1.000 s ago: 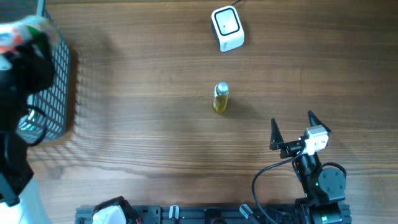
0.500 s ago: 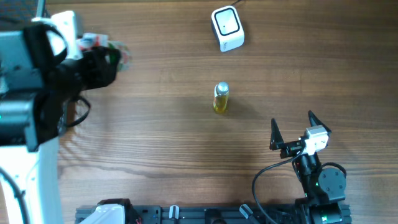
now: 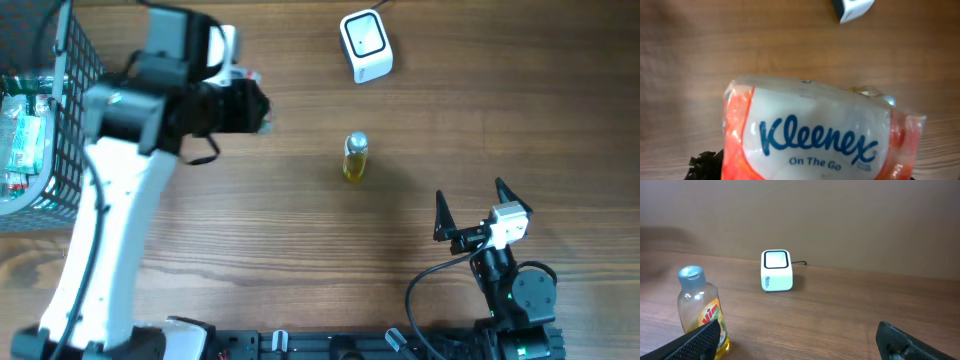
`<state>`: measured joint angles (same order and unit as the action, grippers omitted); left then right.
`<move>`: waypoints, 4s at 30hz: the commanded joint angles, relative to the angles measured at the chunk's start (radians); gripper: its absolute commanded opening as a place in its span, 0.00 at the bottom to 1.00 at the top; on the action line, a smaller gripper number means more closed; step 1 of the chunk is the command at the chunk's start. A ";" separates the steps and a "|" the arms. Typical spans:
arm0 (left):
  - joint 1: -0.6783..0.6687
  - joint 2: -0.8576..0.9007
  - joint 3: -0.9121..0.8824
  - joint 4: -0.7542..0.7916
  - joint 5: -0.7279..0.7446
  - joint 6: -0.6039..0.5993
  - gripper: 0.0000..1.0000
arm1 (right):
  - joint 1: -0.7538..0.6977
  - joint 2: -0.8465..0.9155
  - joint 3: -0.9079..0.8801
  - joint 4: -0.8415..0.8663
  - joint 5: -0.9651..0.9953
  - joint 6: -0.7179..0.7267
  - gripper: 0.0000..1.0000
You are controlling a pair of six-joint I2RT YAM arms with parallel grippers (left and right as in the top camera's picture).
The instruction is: Scan the item barcode
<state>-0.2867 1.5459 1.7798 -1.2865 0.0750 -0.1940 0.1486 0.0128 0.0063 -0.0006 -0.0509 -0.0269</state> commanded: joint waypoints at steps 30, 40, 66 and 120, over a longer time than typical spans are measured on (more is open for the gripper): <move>-0.103 0.113 -0.607 0.539 -0.143 -0.230 0.42 | -0.004 -0.003 -0.001 0.003 0.010 0.002 1.00; -0.194 0.120 -0.649 0.609 -0.153 -0.230 0.43 | -0.004 -0.003 -0.001 0.003 0.010 0.002 1.00; -0.196 0.151 -0.650 0.658 -0.155 -0.241 1.00 | -0.004 -0.003 -0.001 0.003 0.009 0.002 1.00; 0.091 -0.074 -0.142 0.286 -0.019 -0.127 1.00 | -0.004 -0.003 -0.001 0.003 0.009 0.002 0.99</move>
<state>-0.1810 1.4342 1.6375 -0.9962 -0.0929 -0.3412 0.1486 0.0128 0.0063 -0.0006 -0.0505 -0.0269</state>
